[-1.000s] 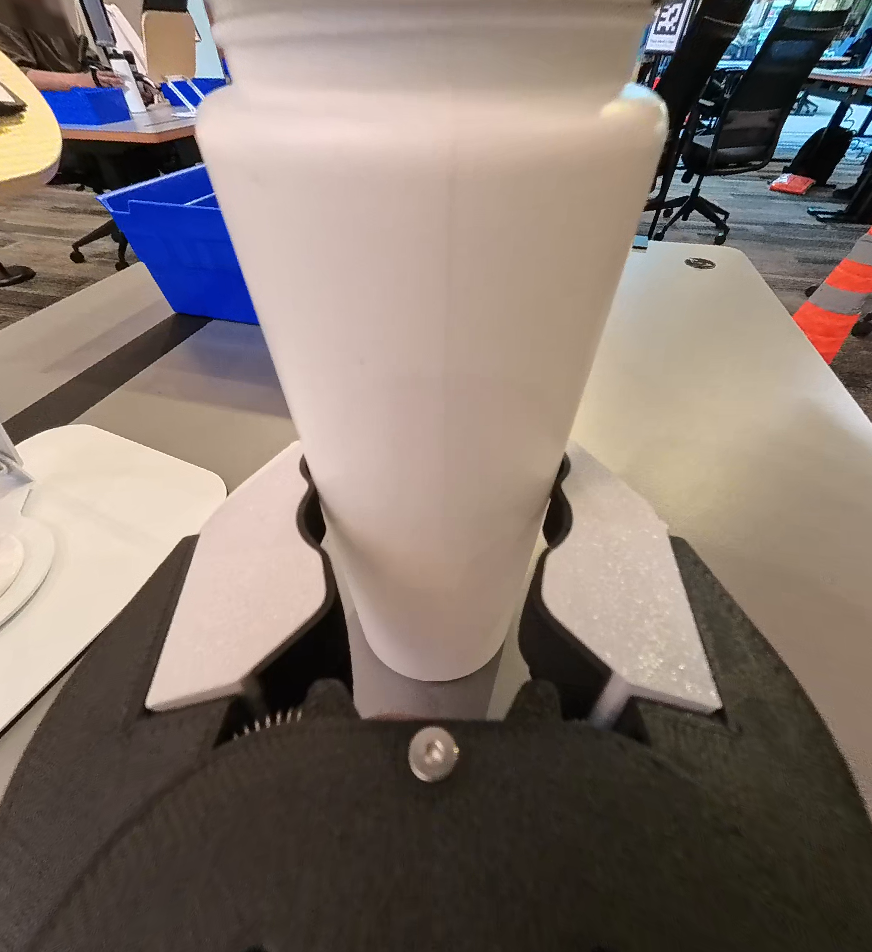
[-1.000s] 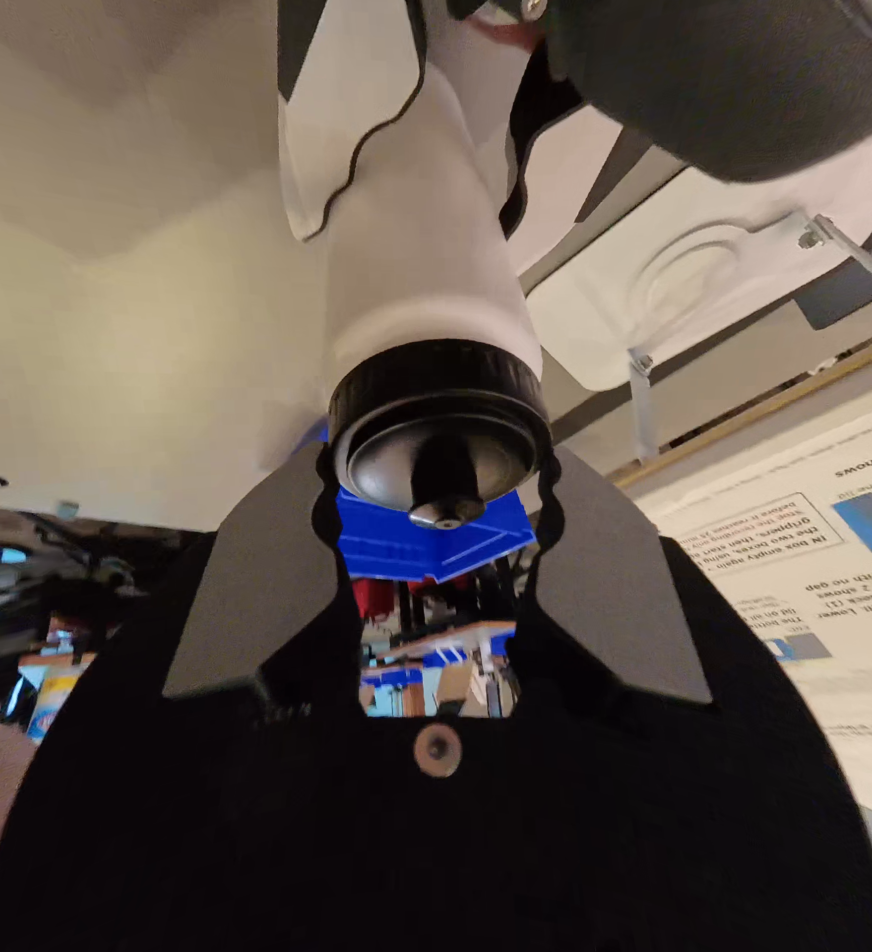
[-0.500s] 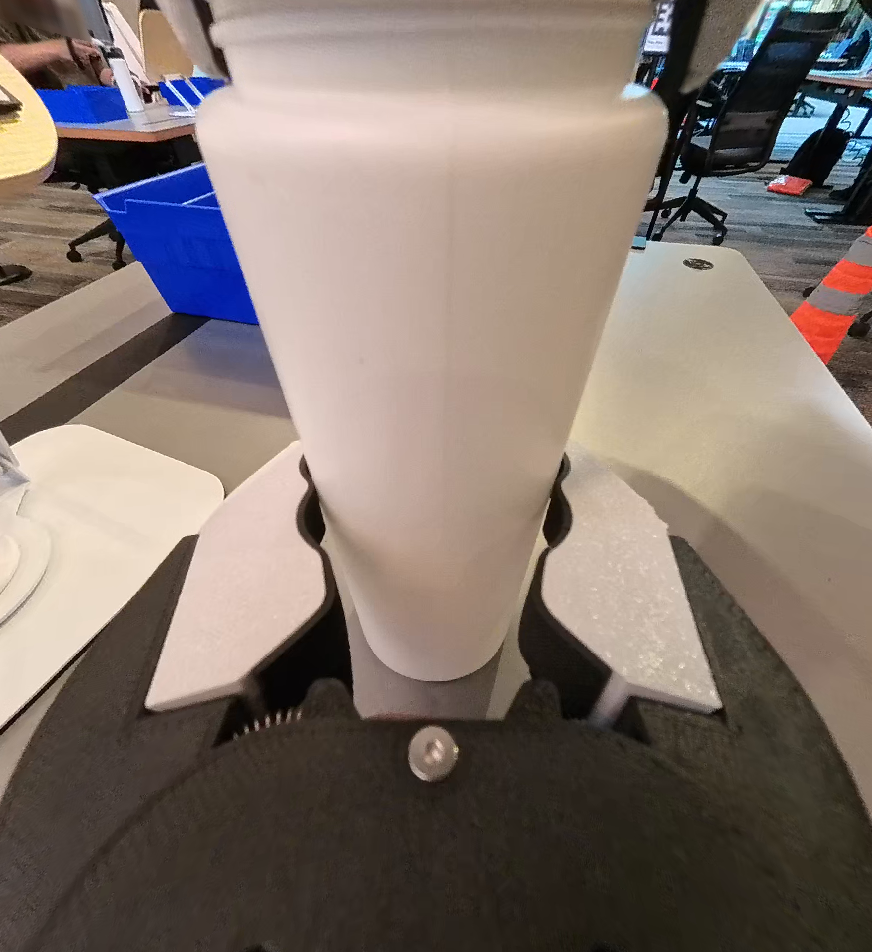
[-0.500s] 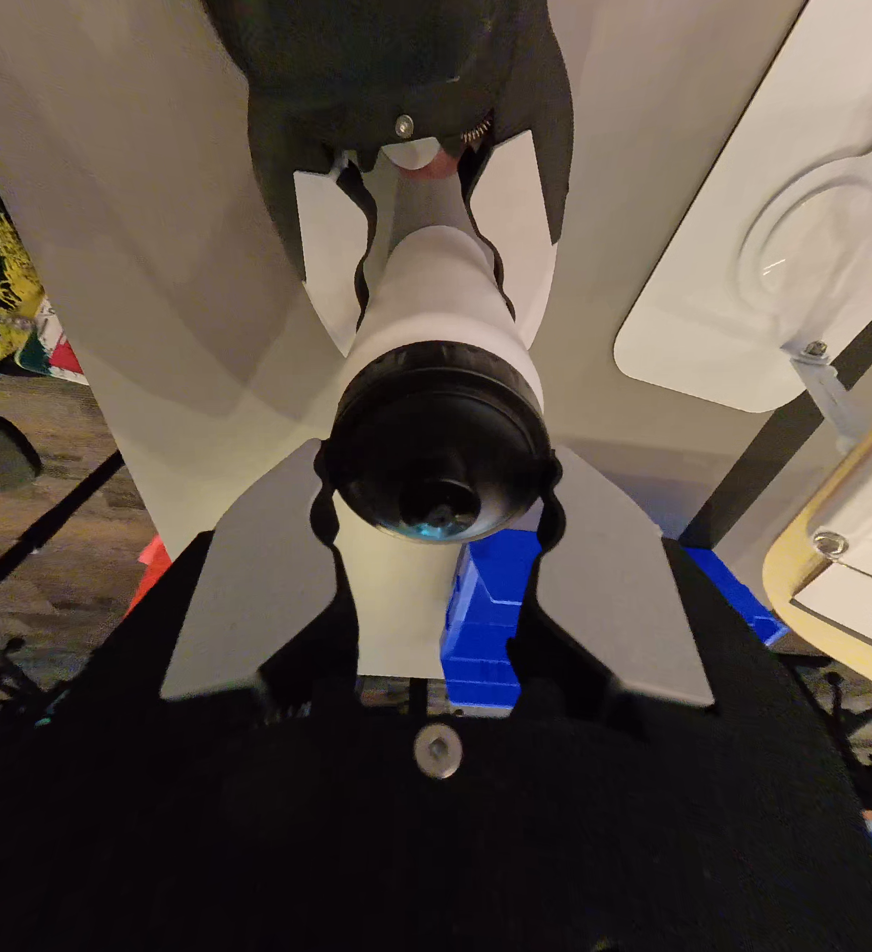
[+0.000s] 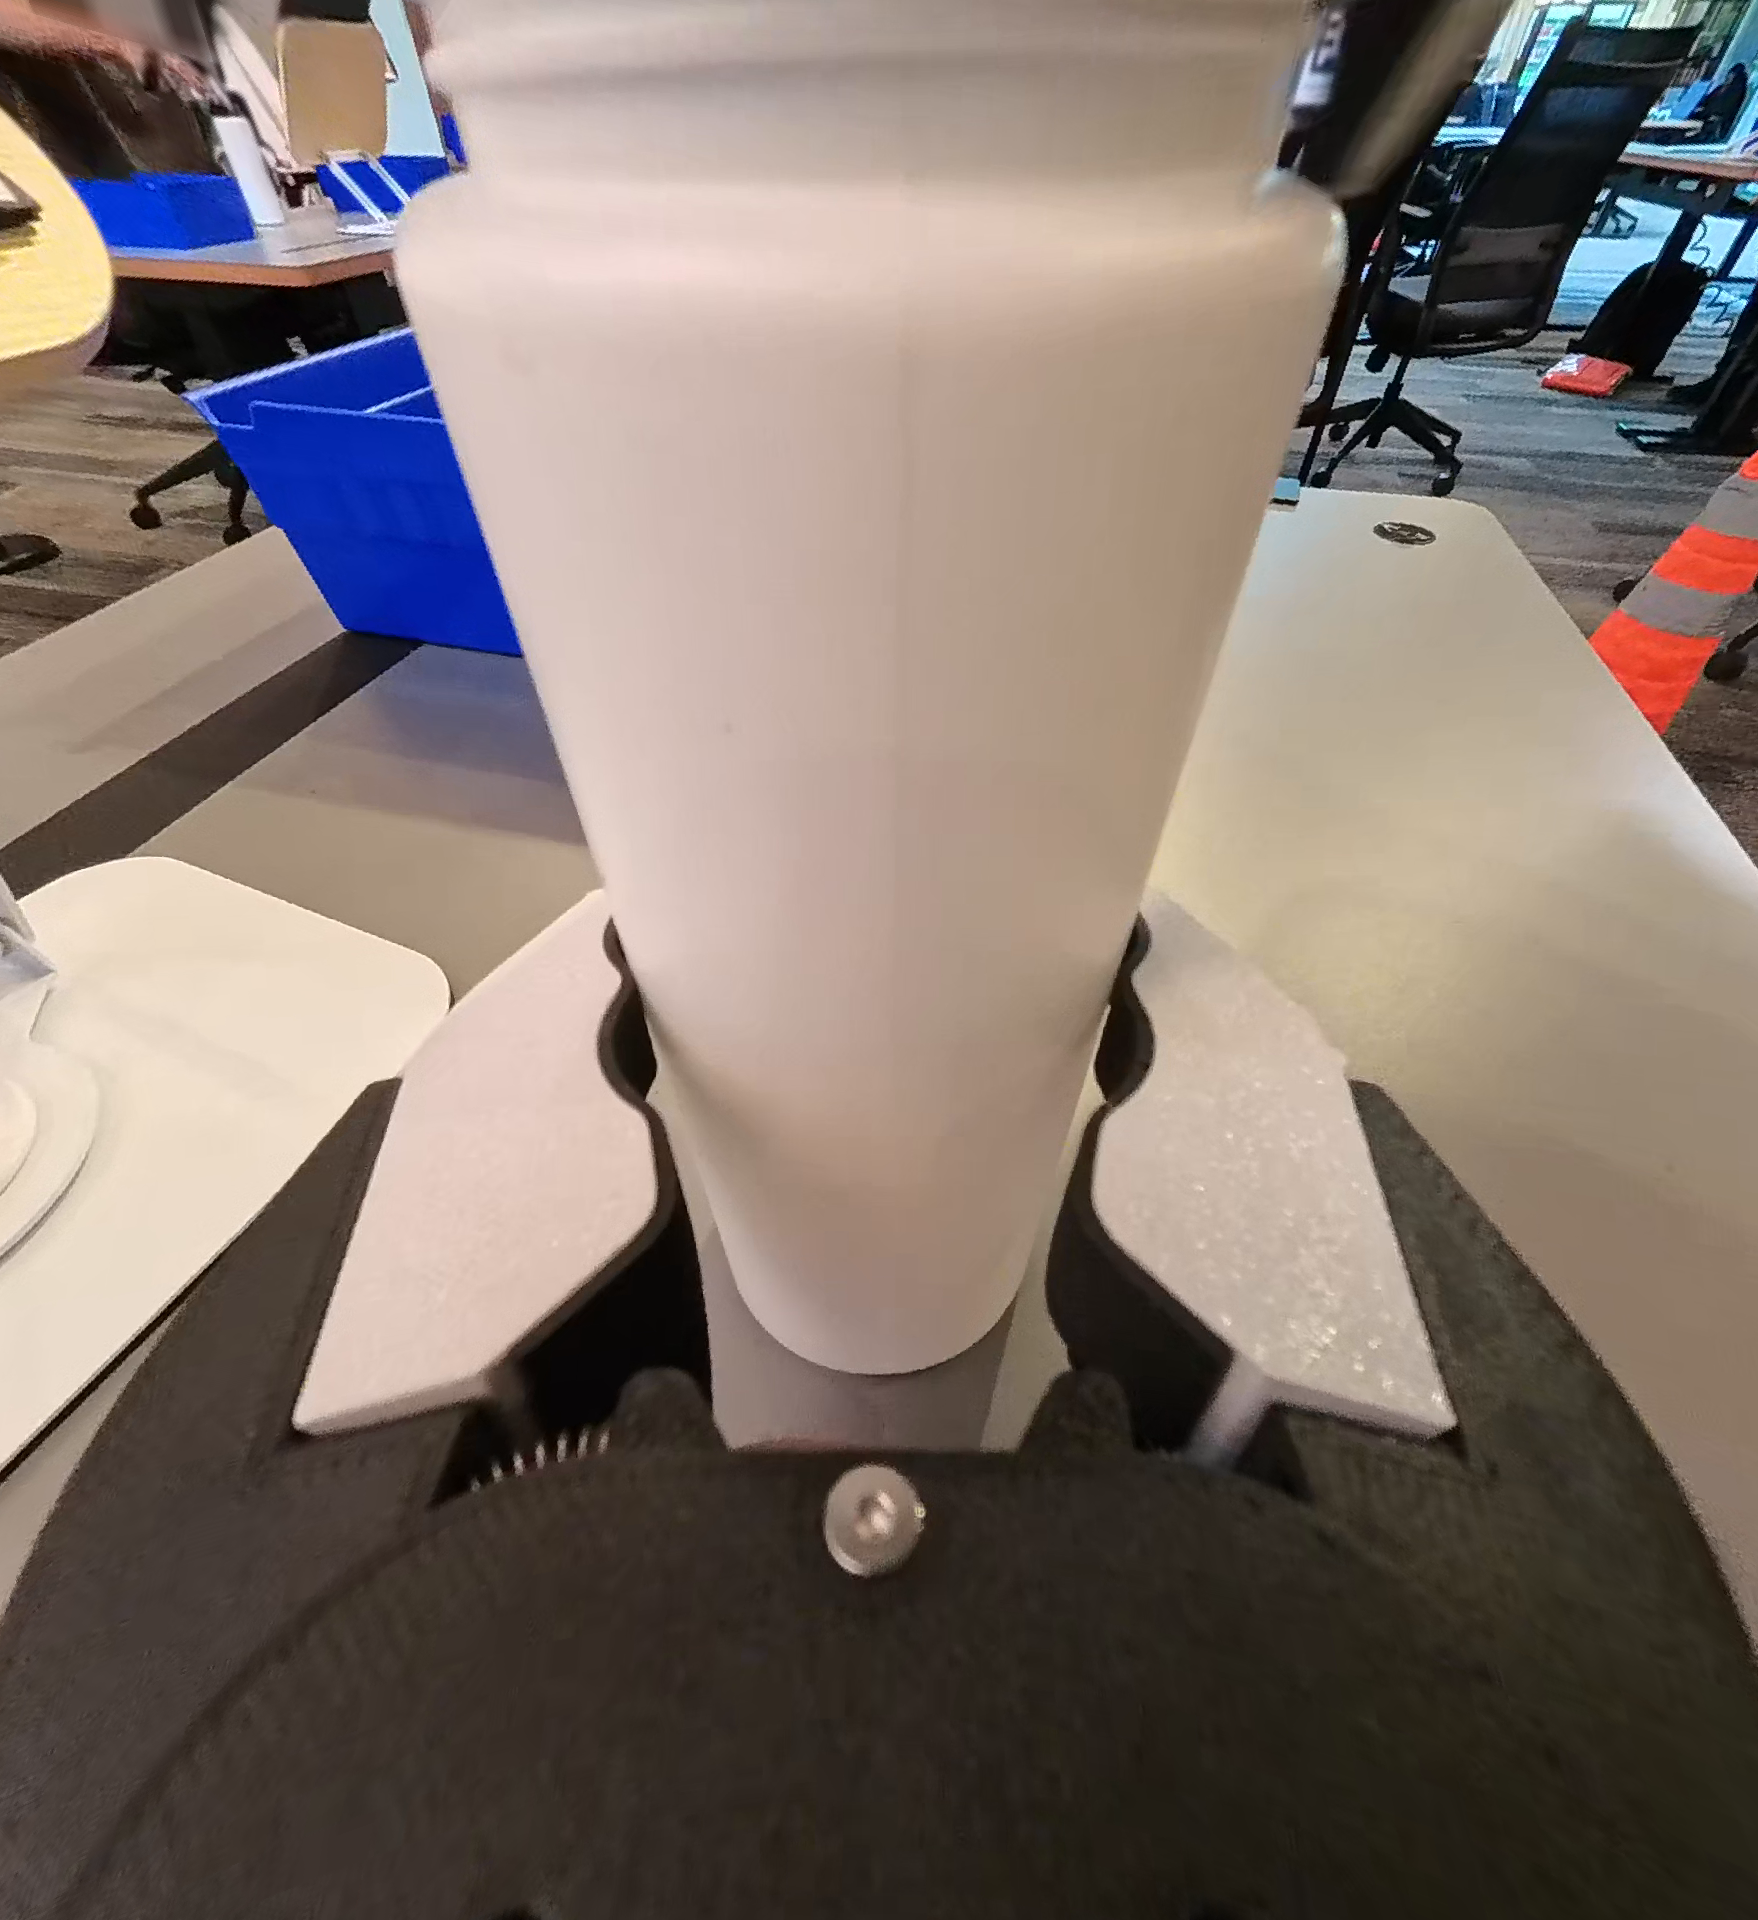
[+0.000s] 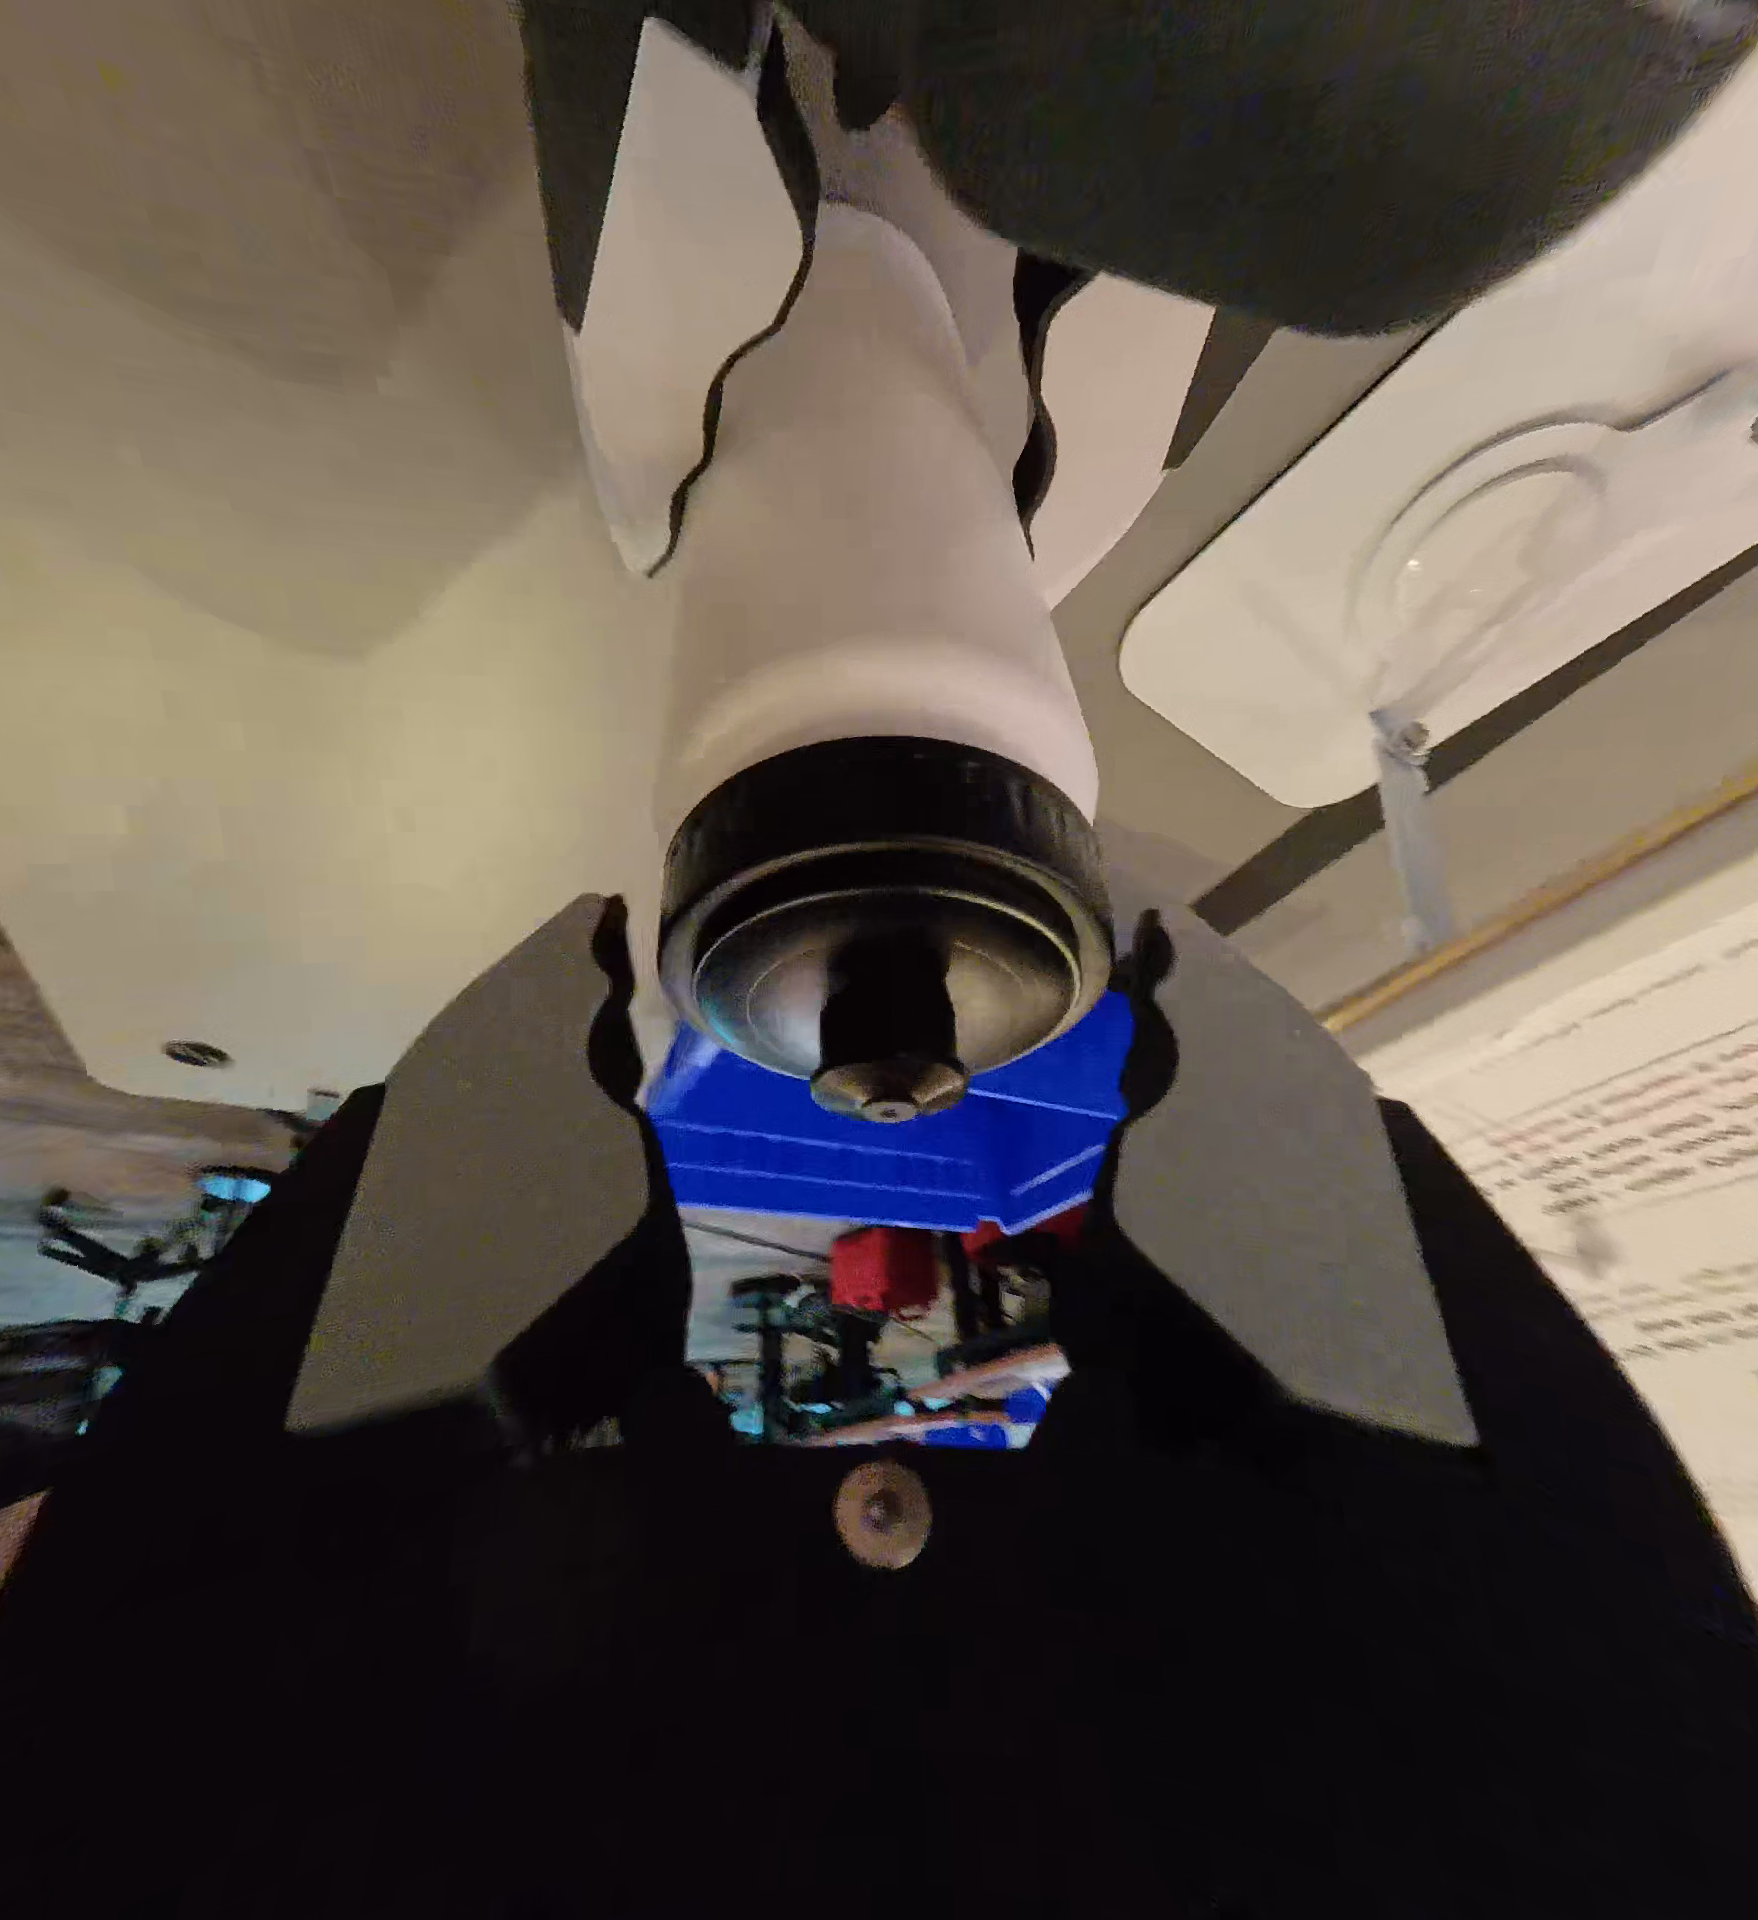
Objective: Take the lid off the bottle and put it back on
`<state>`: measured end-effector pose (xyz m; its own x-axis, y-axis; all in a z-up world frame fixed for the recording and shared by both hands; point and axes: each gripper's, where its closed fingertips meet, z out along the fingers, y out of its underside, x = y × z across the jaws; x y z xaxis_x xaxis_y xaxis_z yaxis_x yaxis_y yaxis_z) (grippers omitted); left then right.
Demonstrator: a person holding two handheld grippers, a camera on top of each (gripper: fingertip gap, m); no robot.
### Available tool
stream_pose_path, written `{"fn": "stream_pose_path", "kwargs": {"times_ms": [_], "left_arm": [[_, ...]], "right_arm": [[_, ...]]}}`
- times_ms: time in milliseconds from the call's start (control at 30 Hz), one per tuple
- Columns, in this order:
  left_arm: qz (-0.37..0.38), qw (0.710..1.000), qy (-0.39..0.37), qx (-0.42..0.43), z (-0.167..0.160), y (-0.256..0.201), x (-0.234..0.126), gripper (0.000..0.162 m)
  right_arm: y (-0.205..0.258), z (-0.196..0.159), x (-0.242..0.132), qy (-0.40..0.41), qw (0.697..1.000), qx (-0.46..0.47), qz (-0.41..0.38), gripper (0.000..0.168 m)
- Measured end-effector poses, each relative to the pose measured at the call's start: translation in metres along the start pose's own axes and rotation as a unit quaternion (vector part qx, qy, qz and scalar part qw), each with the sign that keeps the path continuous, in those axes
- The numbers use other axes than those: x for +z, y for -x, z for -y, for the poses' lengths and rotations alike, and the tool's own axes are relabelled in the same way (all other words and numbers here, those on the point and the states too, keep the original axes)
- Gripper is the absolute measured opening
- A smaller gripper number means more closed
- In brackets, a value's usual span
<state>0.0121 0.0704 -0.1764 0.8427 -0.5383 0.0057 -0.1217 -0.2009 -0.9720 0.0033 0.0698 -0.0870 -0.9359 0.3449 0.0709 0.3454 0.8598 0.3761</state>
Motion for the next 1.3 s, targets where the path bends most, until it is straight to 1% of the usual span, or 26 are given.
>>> {"fn": "stream_pose_path", "kwargs": {"times_ms": [33, 67, 100, 133, 267, 333, 400, 500, 567, 600, 667, 767, 967, 1033, 1100, 1200, 1300], "left_arm": [[0.000, 1.000, 0.000, 0.000, 0.000, 0.000, 0.000, 0.085], [0.000, 1.000, -0.001, -0.001, 0.000, 0.000, 0.000, 0.085], [0.000, 1.000, -0.001, -0.001, 0.000, 0.000, 0.000, 0.085], [0.000, 1.000, -0.001, -0.001, 0.000, 0.000, 0.000, 0.085], [-0.001, 1.000, -0.001, -0.001, 0.000, 0.000, 0.001, 0.085], [-0.001, 1.000, -0.001, -0.002, 0.000, 0.000, 0.001, 0.085], [-0.001, 1.000, -0.001, -0.002, 0.000, 0.000, 0.001, 0.085], [-0.001, 1.000, -0.003, -0.009, 0.000, 0.001, 0.000, 0.085], [-0.002, 1.000, -0.004, -0.008, 0.000, 0.001, 0.000, 0.085], [-0.002, 1.000, -0.003, -0.008, 0.000, 0.001, -0.001, 0.085], [-0.002, 1.000, -0.003, -0.007, 0.000, 0.001, 0.000, 0.085], [-0.001, 1.000, -0.001, -0.002, 0.000, 0.000, 0.000, 0.085], [-0.002, 1.000, -0.001, -0.002, 0.000, -0.001, 0.000, 0.085], [-0.001, 1.000, -0.001, 0.000, 0.000, -0.001, 0.000, 0.085], [-0.001, 1.000, 0.000, 0.001, 0.000, -0.001, 0.000, 0.085], [0.000, 1.000, 0.000, 0.001, 0.000, -0.001, 0.000, 0.085], [0.000, 1.000, 0.000, 0.000, 0.000, -0.001, 0.000, 0.085]], "right_arm": [[0.002, 0.002, 0.001, -0.017, 0.999, 0.029, 0.019, 0.105], [0.005, 0.003, 0.001, -0.032, 0.997, 0.057, 0.041, 0.107], [0.007, 0.004, 0.000, -0.044, 0.994, 0.086, 0.057, 0.103], [0.008, 0.004, 0.000, -0.054, 0.990, 0.110, 0.069, 0.092], [0.007, 0.008, -0.001, -0.101, 0.974, 0.175, 0.103, 0.078], [0.007, 0.007, -0.001, -0.103, 0.978, 0.155, 0.094, 0.078], [0.004, 0.005, -0.001, -0.085, 0.989, 0.106, 0.062, 0.078], [-0.004, 0.000, -0.001, -0.022, 0.999, -0.002, -0.027, 0.078], [-0.008, -0.001, -0.002, 0.023, 0.994, -0.072, -0.077, 0.078], [-0.008, -0.001, -0.002, 0.037, 0.992, -0.083, -0.085, 0.078], [-0.007, -0.002, -0.003, 0.037, 0.995, -0.062, -0.068, 0.078], [-0.004, -0.002, -0.004, -0.007, 0.998, -0.033, -0.046, 0.078], [-0.007, -0.013, -0.020, -0.087, 0.993, 0.048, -0.059, 0.078], [-0.008, -0.025, -0.027, -0.113, 0.988, 0.084, -0.062, 0.078], [-0.014, -0.047, -0.032, -0.138, 0.978, 0.136, -0.075, 0.078], [-0.027, -0.104, -0.031, -0.156, 0.951, 0.250, -0.096, 0.078], [-0.032, -0.169, -0.008, -0.144, 0.919, 0.356, -0.089, 0.078]]}}
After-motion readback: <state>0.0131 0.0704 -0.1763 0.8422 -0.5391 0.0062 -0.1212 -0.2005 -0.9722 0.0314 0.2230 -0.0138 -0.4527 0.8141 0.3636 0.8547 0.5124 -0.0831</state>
